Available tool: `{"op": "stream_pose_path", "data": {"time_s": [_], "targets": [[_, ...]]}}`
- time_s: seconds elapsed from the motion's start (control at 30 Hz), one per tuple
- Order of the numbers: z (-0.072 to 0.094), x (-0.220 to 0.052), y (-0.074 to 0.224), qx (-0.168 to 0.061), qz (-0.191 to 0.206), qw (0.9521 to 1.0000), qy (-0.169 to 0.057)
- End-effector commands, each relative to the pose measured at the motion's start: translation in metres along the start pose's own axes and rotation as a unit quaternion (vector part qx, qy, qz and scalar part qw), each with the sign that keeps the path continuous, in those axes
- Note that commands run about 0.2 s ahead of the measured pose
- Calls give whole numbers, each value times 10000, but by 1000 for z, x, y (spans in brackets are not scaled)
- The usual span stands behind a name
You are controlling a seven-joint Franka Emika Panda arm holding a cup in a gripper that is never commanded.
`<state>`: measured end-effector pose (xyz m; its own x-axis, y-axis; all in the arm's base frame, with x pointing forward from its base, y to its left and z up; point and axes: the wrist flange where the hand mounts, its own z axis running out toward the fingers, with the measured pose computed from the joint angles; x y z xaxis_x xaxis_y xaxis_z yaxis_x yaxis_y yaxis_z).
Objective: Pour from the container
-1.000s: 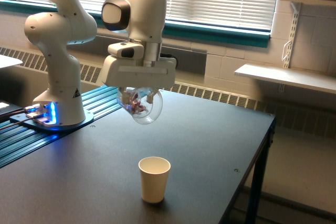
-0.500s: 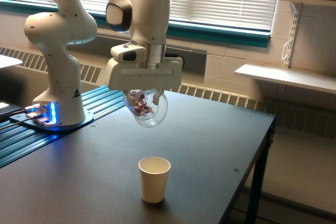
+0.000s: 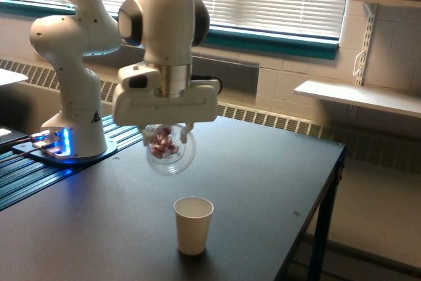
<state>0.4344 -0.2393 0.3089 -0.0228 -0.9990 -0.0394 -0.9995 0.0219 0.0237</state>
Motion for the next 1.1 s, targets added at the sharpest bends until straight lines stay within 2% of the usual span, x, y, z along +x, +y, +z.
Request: {"op": "stream_pose_path", "data": {"time_s": [0.03,0.13,0.27,0.37,0.6,0.67,0.87,1.03,1.1], "targets": [[3,19,-8,-141,95,9998,-69],[3,25,-14,-157,178,9997,-70],[8,27,-25,-323,265,9991,-25],[10,29,-35,-240,237,9994,-82],[15,24,-52,-257,141,9995,-133],[17,12,-58,-271,128,9992,-279],[27,-6,-63,-476,26,9984,-315],[38,-21,-61,-630,30,9968,-490],[41,-26,-62,-624,-7,9962,-603]]}}
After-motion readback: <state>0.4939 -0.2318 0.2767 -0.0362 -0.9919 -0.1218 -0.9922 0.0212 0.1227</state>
